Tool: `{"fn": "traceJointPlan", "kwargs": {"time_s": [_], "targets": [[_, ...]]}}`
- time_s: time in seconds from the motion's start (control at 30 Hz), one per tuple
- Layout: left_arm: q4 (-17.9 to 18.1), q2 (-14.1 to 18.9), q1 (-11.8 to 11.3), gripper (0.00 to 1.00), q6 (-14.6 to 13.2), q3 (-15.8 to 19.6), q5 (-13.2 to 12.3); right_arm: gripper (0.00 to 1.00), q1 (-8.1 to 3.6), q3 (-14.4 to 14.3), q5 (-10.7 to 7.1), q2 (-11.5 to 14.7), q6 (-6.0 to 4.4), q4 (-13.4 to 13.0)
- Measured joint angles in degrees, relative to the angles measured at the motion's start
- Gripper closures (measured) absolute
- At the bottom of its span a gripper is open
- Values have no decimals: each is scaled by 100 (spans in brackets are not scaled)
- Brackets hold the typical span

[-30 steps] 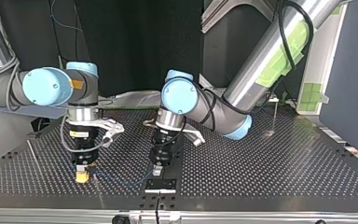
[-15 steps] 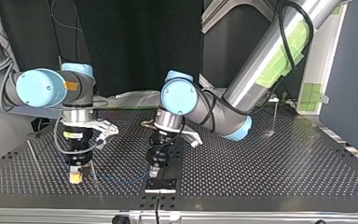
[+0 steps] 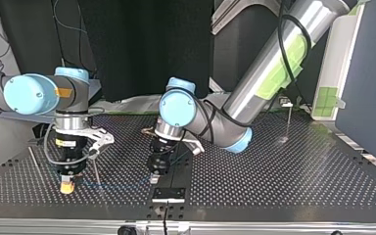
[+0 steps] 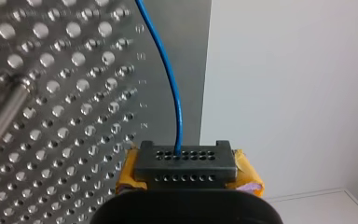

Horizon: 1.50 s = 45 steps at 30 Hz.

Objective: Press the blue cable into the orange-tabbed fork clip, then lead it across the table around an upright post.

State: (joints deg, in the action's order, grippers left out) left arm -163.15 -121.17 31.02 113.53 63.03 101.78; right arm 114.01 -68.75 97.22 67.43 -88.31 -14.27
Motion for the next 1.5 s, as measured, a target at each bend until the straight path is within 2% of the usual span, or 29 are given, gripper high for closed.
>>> {"fn": "traceJointPlan", "kwargs": {"time_s": [0.73,1.23,1.5], "targets": [[-281,-406,148,100,112,-590,-89,100,-355,1,-8,17,-81,75],[-357,-520,214,100,116,-637,-88,100,-650,-2,-25,6,-113,185],[-358,-525,230,100,116,-637,-101,100,-734,-35,-38,-5,-139,239]]}}
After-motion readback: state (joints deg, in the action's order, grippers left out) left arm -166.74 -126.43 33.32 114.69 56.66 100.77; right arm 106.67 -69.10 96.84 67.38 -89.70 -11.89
